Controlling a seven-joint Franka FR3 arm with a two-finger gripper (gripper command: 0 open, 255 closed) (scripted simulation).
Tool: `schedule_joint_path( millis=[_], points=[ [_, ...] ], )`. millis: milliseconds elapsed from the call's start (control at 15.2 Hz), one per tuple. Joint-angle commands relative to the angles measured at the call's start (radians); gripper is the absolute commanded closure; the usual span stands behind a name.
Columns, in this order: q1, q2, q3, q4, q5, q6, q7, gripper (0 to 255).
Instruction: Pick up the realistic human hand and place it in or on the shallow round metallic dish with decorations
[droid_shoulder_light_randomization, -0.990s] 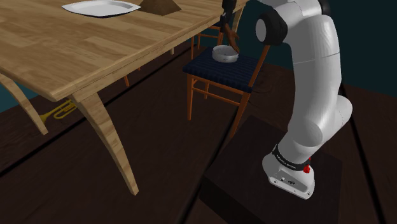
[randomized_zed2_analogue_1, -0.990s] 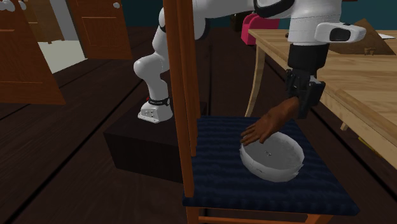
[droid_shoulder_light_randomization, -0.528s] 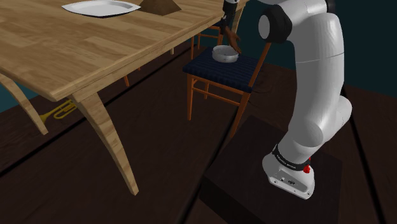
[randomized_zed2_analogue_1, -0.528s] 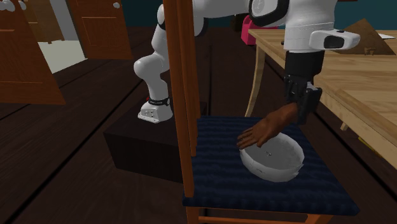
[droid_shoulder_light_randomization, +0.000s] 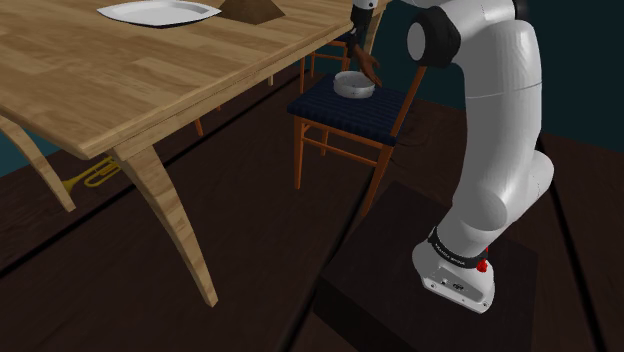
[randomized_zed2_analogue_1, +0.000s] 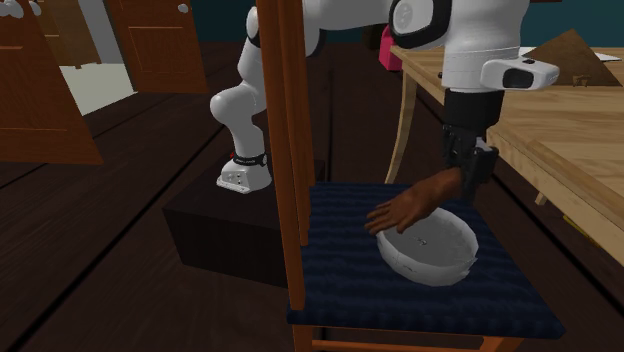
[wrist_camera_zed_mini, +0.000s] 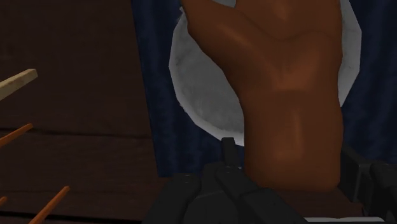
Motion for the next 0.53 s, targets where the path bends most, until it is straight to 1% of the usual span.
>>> schedule_joint_path(
  millis=[0, 66, 132, 198, 264, 330, 396, 462],
  points=[
    [0.019, 0.063, 0.011, -0.039, -0.006, 0.061, 0.011, 255],
    [0.019, 0.063, 0.012, -0.039, -0.006, 0.061, 0.011, 255],
    [0.031, 0.031, 0.007, -0.093, -0.015, 0.085, 0.007, 0],
    [0.009, 0.072, 0.013, -0.022, -0.001, 0.053, 0.004, 0],
    [0.000, 0.068, 0.010, -0.006, -0.001, 0.034, -0.002, 0],
    [0.012, 0.060, 0.010, -0.035, -0.005, 0.054, 0.003, 0],
    [0.020, 0.070, 0.013, -0.021, -0.005, 0.053, 0.017, 0],
    [0.015, 0.062, 0.017, -0.039, -0.010, 0.061, 0.013, 0]
  ],
)
